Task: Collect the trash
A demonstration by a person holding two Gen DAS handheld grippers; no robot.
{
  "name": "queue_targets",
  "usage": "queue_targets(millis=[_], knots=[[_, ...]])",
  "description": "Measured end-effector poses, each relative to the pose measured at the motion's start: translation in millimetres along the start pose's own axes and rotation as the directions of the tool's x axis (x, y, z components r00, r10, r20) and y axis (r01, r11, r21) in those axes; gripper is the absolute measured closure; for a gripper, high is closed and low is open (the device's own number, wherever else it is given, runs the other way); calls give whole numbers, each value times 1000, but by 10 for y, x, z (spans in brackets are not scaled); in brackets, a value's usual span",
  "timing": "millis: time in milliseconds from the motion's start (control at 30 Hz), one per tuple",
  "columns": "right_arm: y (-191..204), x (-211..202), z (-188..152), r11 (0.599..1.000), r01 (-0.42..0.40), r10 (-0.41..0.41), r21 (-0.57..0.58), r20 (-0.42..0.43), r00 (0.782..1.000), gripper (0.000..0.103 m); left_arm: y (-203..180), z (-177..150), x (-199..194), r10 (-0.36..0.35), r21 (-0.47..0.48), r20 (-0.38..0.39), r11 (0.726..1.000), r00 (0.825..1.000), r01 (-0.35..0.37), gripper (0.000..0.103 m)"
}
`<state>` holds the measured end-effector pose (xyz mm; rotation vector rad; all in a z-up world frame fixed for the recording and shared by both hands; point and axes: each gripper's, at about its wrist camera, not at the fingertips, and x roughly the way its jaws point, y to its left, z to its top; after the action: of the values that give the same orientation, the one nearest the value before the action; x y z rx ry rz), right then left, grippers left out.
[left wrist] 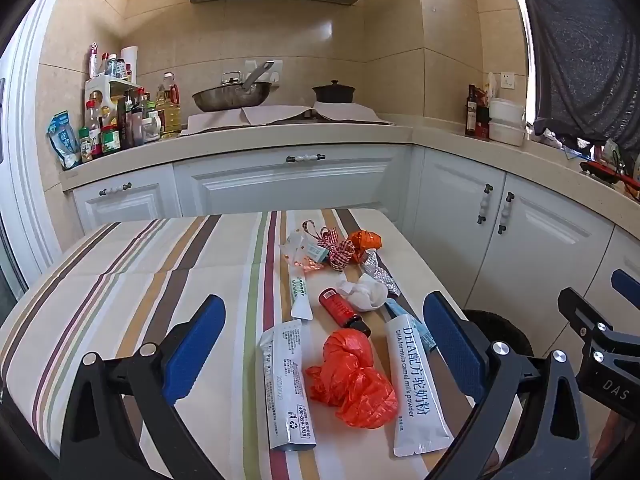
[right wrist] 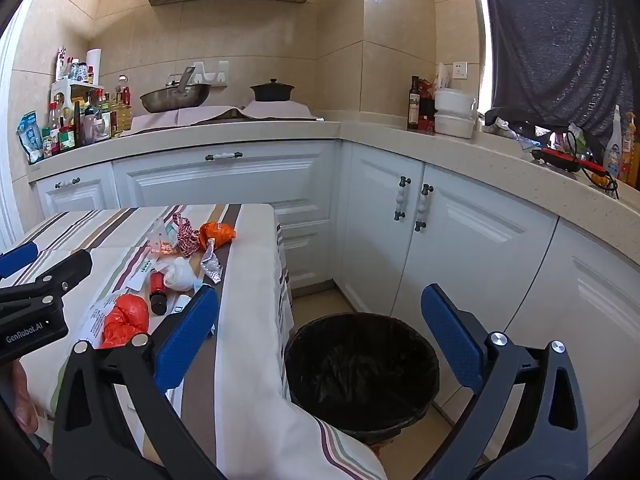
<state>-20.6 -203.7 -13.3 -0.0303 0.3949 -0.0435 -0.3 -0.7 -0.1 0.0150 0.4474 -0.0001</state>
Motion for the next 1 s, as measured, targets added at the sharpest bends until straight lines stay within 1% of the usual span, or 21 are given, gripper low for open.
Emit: queue_targets(millis=[100,133,300,367,400,1000], knots=[[-1,4,0,1000,1,-1,-1,-4,1000,4,-19,-6,-17,6,13,4,1000,1000,-6,6],[-1,4,-1,1000,0,0,-1,-3,1000,4,-2,-19,-45,-1,3,9,1000,1000,1,6],[-5,6,0,1000,0,0,-2,-5,1000,4,-76,-51,-11,11,5,0,1000,1000,-11,6],[-6,7,1,1000,1,-1,0,-5,1000,4,-35,-45,-58,8,0,1,1000,1000,-8,6],[-8,8,3,1000,0,0,1,-5,1000,4,19,1,-11,7,-6,-5,1000,1000,-8,6],[-7,11,-1,1000,0,0,-2,-6,1000,4,26,13,30,12,-7,-19,1000,1000,-12,6]])
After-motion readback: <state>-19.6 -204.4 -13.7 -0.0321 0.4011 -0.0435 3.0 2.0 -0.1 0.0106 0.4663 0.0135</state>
